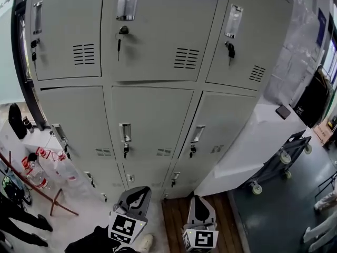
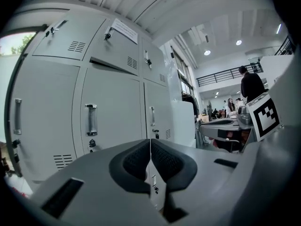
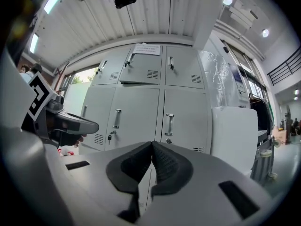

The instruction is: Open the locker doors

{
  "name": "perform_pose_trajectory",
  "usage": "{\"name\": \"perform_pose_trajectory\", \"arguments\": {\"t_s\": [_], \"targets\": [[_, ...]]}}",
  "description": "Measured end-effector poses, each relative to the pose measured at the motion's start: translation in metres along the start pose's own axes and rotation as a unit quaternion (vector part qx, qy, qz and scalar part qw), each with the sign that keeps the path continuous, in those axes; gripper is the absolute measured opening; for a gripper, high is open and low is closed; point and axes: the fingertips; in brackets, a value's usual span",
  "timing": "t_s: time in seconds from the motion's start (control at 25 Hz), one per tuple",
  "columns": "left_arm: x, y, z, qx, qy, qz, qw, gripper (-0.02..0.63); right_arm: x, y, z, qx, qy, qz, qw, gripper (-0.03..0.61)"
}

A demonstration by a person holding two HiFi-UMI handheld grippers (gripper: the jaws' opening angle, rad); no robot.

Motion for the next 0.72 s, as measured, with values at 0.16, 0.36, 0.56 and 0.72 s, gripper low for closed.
{"name": "perform_pose_trajectory", "arguments": {"t_s": [0.16, 0.36, 0.56, 0.72], "targets": [[0.005, -0.009, 0.036, -0.001, 0.000, 0.000, 1.0000, 0.026, 0.001, 0.019, 0.033, 0.002, 0.001, 0.000, 1.000, 0.015], [0.009, -0.020, 0.074, 0.000, 0.012, 0.003, 0.9999, 0.026, 0.001, 0.041, 0.069, 0.002, 0.010, 0.001, 1.000, 0.015], [0.015, -0.032, 0.103, 0.002, 0.036, 0.004, 0.9993, 0.026, 0.006, 0.056, 0.101, 0.000, 0.024, -0.002, 1.000, 0.015], [0.016, -0.038, 0.119, 0.001, 0.038, 0.004, 0.9993, 0.026, 0.013, 0.068, 0.124, 0.001, 0.034, -0.002, 0.999, 0.059]]}}
Point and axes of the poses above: the fingertips, and each gripper's own axes: z forward along the fingers, y to its right, x out of its top, and after that the axes turned 9 degrees about x, right-handed
